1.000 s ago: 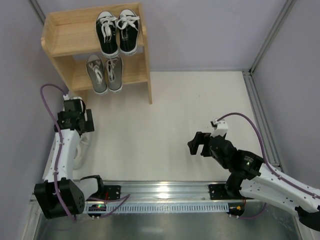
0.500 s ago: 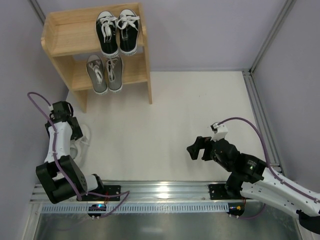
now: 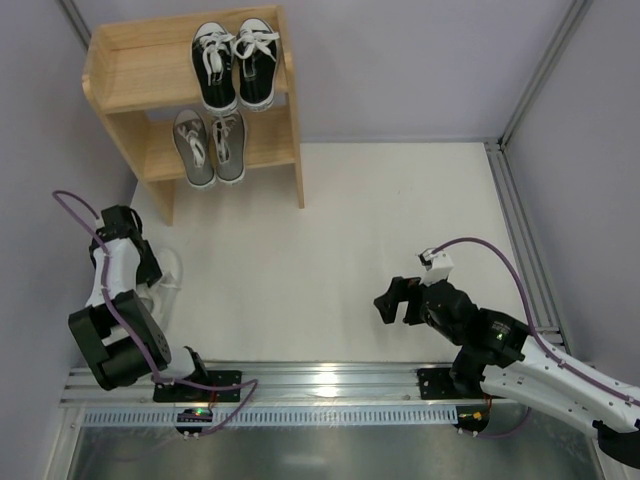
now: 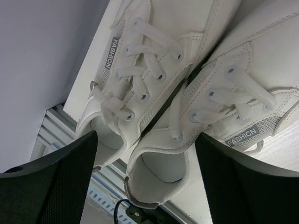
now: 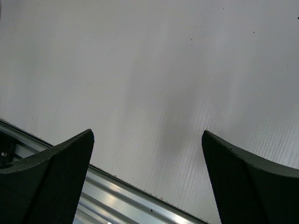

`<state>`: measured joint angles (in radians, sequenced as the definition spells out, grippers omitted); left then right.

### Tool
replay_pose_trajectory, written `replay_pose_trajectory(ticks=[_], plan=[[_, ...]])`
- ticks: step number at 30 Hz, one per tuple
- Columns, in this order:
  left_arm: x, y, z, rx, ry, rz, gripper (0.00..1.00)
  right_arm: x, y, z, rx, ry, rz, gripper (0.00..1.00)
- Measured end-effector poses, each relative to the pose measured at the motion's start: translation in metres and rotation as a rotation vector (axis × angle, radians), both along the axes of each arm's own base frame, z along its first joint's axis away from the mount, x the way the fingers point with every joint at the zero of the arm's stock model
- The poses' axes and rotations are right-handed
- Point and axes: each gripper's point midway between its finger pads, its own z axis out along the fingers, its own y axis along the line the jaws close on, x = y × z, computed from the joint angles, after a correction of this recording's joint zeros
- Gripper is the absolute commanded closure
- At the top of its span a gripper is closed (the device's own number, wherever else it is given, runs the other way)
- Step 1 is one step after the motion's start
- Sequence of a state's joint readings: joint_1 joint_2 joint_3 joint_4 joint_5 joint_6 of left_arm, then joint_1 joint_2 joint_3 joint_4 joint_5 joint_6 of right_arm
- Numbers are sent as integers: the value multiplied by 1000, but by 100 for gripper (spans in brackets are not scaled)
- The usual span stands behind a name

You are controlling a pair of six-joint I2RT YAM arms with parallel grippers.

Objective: Place and organize the shoes onto the shoe shelf

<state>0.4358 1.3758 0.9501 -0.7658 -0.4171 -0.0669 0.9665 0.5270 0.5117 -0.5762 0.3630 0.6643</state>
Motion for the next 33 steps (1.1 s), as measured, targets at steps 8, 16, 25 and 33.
replay_pose_trajectory(ticks=[8, 16, 25, 33], plan=[[3, -1, -18, -74, 39, -5, 70, 0, 0, -1, -2, 5, -3, 3], [0, 8, -20, -93, 47, 32, 88, -2, -2, -13, -20, 34, -13, 3], [2, 2, -21, -135, 42, 21, 100, -2, -7, -16, -41, 36, -28, 3], [28, -43, -14, -182, 44, -153, 100, -1, -12, -18, -57, 39, -49, 3]])
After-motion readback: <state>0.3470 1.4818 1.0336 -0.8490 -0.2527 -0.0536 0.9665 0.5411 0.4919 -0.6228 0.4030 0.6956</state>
